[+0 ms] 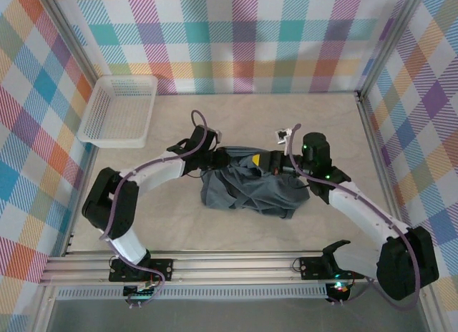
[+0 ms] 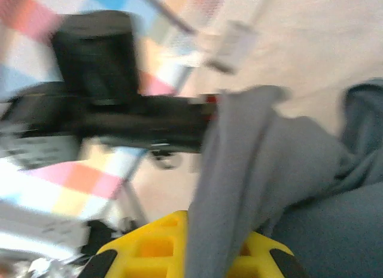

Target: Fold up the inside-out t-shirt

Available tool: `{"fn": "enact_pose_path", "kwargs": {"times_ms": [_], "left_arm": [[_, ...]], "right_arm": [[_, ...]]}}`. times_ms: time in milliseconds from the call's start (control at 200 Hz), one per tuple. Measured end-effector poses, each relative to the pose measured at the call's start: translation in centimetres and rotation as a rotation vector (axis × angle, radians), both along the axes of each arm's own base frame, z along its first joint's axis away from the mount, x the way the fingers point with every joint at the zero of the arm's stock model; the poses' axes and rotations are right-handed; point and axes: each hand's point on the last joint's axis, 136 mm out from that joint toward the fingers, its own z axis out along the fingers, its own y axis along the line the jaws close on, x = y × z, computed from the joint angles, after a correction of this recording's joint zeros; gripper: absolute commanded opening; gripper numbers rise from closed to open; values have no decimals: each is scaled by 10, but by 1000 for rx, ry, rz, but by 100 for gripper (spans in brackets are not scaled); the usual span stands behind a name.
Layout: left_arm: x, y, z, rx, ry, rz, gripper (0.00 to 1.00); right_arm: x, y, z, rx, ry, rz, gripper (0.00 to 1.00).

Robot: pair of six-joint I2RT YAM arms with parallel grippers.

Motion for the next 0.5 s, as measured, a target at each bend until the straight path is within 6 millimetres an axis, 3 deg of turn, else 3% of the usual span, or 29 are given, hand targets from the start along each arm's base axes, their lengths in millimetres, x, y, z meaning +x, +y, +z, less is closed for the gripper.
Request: {"fn": "enact_pose_path", "kwargs": {"times_ms": [135,260,375,500], "left_arm": [[-3,-6,9,-29,-66,-35,52],[-22,10,29,-49,-153,-51,70],[-54,27,56,-56,-267,-86,75],[-80,29,88,-74,-373,-152,72]], "right_arm": [[-7,1,5,53,81,38,0],[-2,-1,-1,60,141,37,0],[7,0,-10,50,192,29,0],[15,3,-14,43,225,26,0]]}}
